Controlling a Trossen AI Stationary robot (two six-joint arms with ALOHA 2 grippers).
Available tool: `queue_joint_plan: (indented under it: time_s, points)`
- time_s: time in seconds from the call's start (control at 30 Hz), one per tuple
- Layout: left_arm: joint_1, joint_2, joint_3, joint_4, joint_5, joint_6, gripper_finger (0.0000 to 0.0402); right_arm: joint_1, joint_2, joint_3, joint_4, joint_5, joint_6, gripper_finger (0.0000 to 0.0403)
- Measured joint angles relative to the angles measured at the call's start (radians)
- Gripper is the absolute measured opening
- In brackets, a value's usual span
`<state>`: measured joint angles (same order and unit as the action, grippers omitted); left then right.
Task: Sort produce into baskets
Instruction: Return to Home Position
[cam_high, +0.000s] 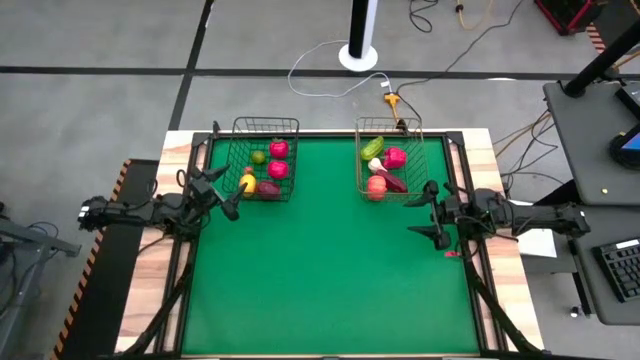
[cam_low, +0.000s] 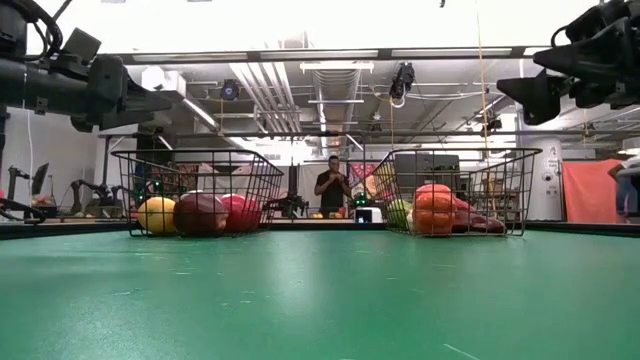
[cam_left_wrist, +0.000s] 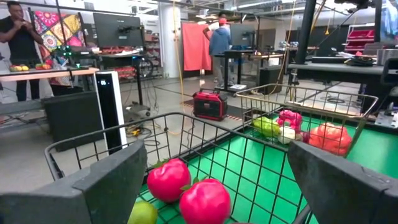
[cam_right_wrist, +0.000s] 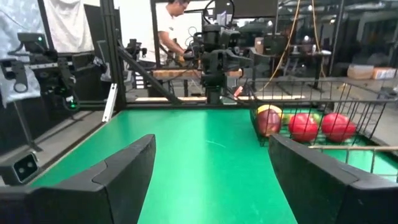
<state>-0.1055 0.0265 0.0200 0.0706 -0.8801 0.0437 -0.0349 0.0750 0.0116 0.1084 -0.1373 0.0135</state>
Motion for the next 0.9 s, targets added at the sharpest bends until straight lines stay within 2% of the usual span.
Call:
queue_joint_plan:
  time_s: [0.63,0.9]
  points:
    - [0.0,0.001,0.0,0.0,0.0,0.0,0.037,0.0,0.0,-0.001,0.0,0.0,0.04,0.0292]
    - [0.0,0.001,0.0,0.0,0.0,0.0,0.037,0.0,0.0,-0.001,0.0,0.0,0.039,0.0304]
